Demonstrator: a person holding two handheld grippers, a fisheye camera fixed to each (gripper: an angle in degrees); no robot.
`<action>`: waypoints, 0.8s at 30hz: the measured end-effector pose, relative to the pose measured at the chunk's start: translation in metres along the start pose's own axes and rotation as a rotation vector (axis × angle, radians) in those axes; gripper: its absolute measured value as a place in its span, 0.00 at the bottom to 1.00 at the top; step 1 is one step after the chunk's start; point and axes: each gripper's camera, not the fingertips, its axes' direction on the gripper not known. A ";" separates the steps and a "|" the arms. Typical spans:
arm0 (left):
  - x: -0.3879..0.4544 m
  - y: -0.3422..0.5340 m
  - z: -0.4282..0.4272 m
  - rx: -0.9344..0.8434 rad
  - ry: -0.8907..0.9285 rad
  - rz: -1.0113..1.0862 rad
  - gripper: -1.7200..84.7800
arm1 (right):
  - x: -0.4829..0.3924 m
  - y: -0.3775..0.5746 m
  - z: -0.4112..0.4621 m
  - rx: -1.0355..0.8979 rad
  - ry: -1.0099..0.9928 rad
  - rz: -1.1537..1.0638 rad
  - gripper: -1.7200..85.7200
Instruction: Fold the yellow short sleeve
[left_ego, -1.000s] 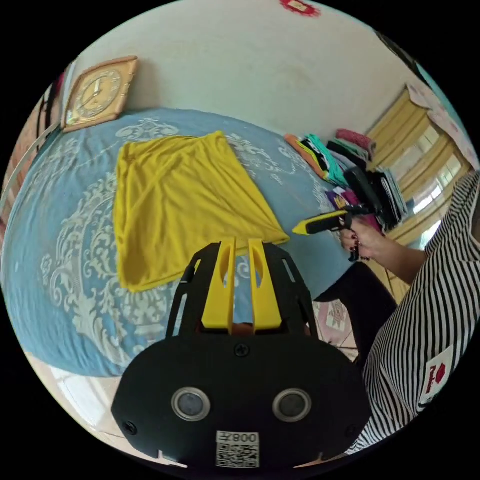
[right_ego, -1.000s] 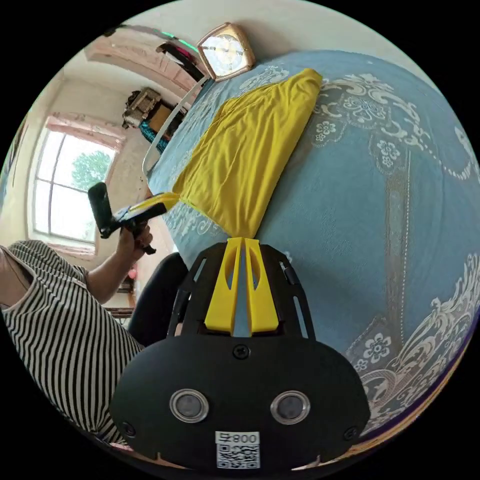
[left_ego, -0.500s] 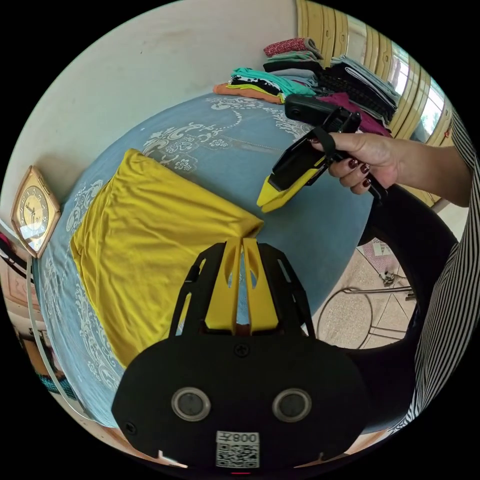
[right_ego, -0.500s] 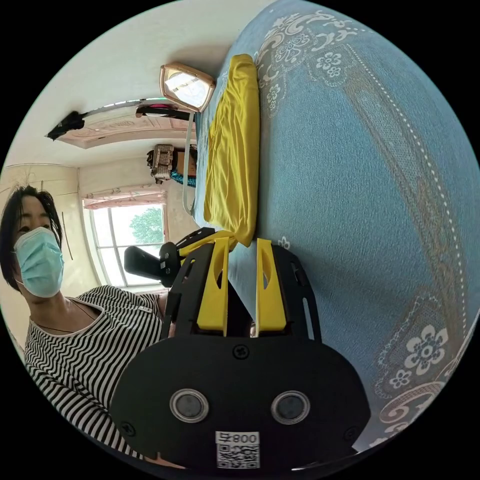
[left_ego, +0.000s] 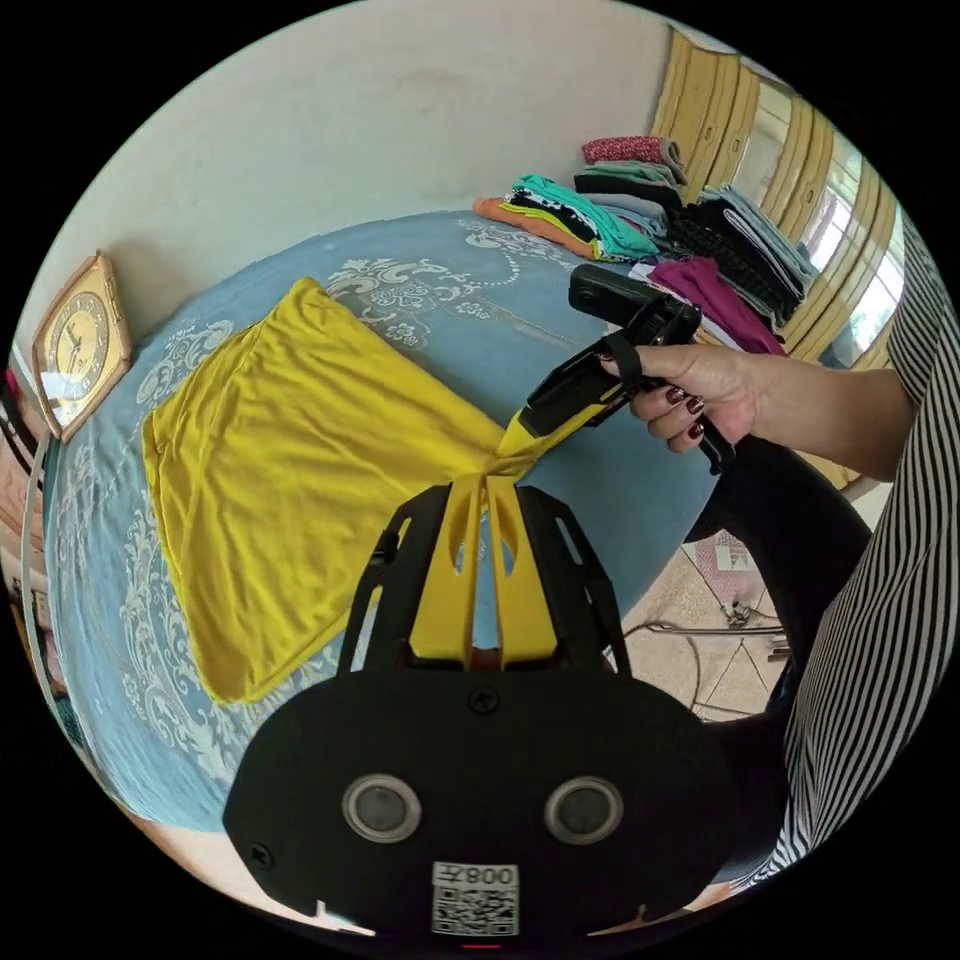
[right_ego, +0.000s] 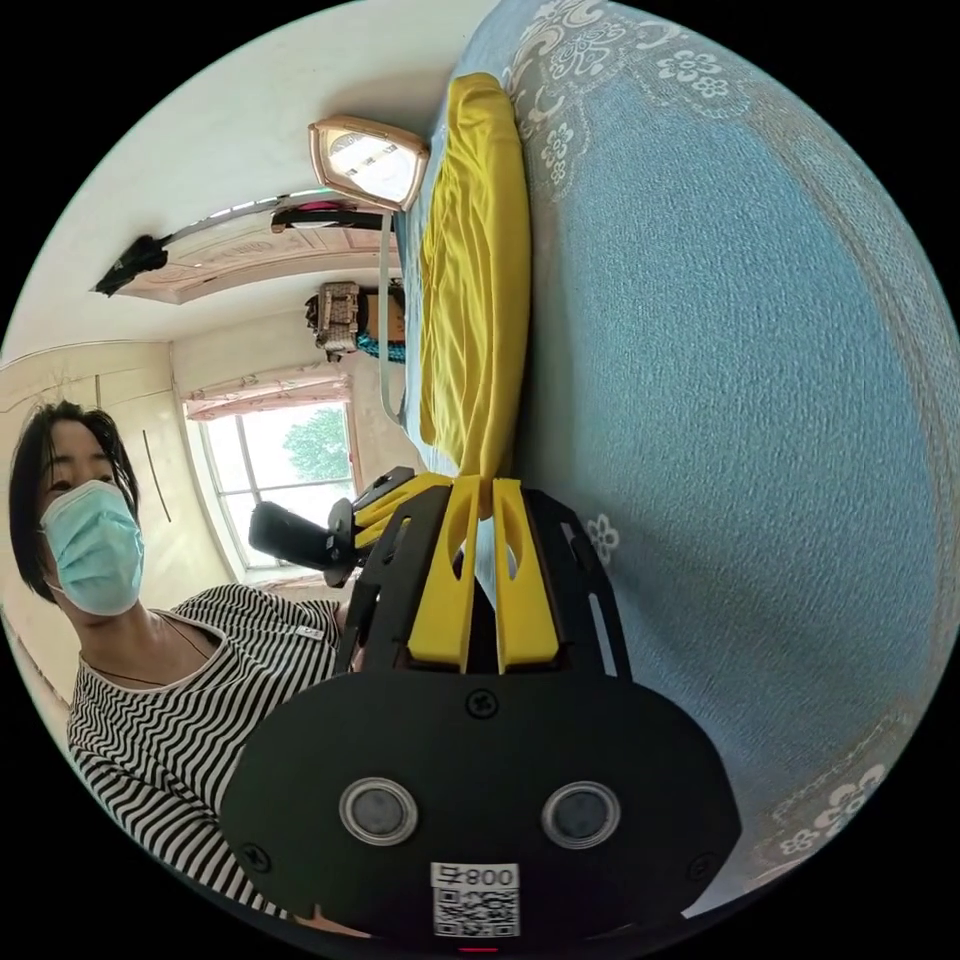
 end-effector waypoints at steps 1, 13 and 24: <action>-0.007 0.004 -0.003 0.009 0.007 -0.038 0.03 | -0.005 0.003 -0.002 0.004 -0.020 -0.005 0.05; -0.170 0.152 -0.029 0.360 0.564 -1.076 0.10 | -0.088 0.040 -0.021 0.044 -0.132 -0.119 0.04; -0.207 0.189 -0.022 0.591 0.655 -1.376 0.11 | -0.174 0.082 -0.020 0.046 -0.122 -0.220 0.04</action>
